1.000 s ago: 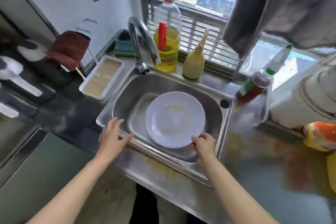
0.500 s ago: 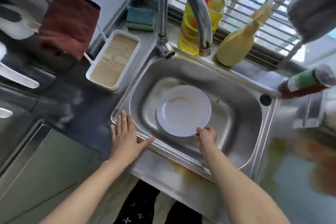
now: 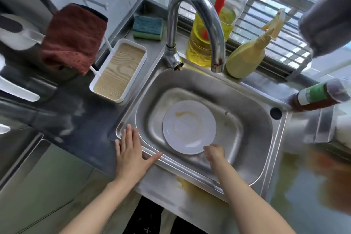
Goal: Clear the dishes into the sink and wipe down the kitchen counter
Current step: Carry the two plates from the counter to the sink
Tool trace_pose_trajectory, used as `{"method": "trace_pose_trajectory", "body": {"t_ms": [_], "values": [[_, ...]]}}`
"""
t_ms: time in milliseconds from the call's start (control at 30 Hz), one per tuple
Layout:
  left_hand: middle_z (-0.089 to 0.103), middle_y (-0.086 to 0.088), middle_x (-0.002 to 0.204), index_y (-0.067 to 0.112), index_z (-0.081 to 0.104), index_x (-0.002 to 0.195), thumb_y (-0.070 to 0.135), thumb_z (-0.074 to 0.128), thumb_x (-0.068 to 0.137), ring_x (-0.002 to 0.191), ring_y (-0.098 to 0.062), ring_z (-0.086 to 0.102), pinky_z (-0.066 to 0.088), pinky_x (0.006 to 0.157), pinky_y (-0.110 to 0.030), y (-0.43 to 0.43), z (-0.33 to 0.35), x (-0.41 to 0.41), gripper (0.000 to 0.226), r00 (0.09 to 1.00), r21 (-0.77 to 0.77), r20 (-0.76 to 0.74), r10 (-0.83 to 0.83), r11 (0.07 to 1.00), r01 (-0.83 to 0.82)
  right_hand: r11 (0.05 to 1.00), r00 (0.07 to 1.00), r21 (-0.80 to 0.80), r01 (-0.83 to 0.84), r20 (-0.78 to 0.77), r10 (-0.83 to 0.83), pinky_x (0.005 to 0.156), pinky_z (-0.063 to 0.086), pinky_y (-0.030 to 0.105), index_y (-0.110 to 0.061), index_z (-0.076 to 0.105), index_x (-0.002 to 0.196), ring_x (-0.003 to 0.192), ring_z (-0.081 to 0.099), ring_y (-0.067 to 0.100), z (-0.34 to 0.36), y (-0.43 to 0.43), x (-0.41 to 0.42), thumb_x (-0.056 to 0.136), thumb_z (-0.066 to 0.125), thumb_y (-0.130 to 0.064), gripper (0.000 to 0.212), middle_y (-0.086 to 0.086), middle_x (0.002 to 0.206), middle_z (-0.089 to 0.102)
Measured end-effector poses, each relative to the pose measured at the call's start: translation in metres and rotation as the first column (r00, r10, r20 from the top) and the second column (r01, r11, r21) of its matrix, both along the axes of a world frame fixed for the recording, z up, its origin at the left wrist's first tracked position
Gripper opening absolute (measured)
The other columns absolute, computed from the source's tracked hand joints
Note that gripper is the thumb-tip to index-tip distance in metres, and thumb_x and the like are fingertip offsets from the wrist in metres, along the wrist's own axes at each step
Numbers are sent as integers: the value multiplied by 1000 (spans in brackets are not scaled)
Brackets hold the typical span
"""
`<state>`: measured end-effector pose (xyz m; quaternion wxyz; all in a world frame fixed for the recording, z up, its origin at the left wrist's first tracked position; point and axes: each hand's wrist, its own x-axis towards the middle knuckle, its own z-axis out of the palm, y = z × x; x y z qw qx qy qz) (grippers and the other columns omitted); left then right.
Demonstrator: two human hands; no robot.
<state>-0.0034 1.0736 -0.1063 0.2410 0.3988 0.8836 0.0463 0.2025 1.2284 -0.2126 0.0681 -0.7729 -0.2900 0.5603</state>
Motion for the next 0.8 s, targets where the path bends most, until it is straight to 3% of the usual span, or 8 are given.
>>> {"method": "trace_pose_trajectory", "body": {"t_ms": [133,200,267,367,433,567,733,800], "values": [[-4,-9,156,9,8,147,80,39,69,144,-20,-4,-1,115,-38,0,9,-3,110,999,23,48,9,1000,-10,944,955,138,-298,47,294,74,39,27,0,53,115,92,51,24,44,-4,-6,83,57,3,32,11,102,55],[24,-8,151,9,29,142,68,49,74,140,-21,19,13,111,-34,-4,19,-4,91,987,118,138,83,988,-99,860,895,251,-444,70,441,79,37,25,-2,55,113,95,52,22,70,-7,-14,84,56,1,29,9,104,56],[50,-4,129,11,52,123,56,55,75,121,-23,46,29,95,-27,-15,33,-3,66,954,245,212,210,934,-260,751,815,359,-554,52,577,80,38,26,-6,56,111,96,55,21,93,-12,-25,86,56,-3,25,6,106,59],[60,-5,102,8,63,100,19,67,80,95,-24,59,36,77,-20,-43,55,4,22,863,358,292,413,789,-499,588,673,464,-662,24,739,80,46,31,-12,58,103,93,60,21,127,-24,-47,86,58,-6,18,5,103,64],[60,-2,93,15,63,94,18,66,80,90,-21,59,42,78,-24,-70,70,12,14,782,392,370,502,678,-621,459,551,532,-711,17,834,81,50,35,-13,59,97,88,62,19,150,-38,-62,85,59,-5,15,6,98,66],[62,2,93,22,56,88,10,62,85,81,-4,59,40,70,-6,-141,105,38,13,671,428,472,572,517,-741,148,209,621,-770,25,978,66,47,14,-17,61,89,73,62,1,182,-87,-90,85,60,-3,15,-3,84,67],[64,13,90,27,59,86,12,61,86,81,9,58,44,75,-10,-244,136,88,16,500,471,497,709,264,-842,-102,-135,658,-746,-1,991,67,47,18,-19,62,85,75,63,14,200,-175,-113,77,53,4,25,2,82,68],[64,13,89,29,58,83,10,61,86,79,10,58,42,74,-5,-286,141,106,19,418,475,492,763,167,-864,-188,-246,659,-729,5,969,67,46,11,-18,61,86,75,62,13,206,-212,-125,76,48,8,31,8,84,68]]}}
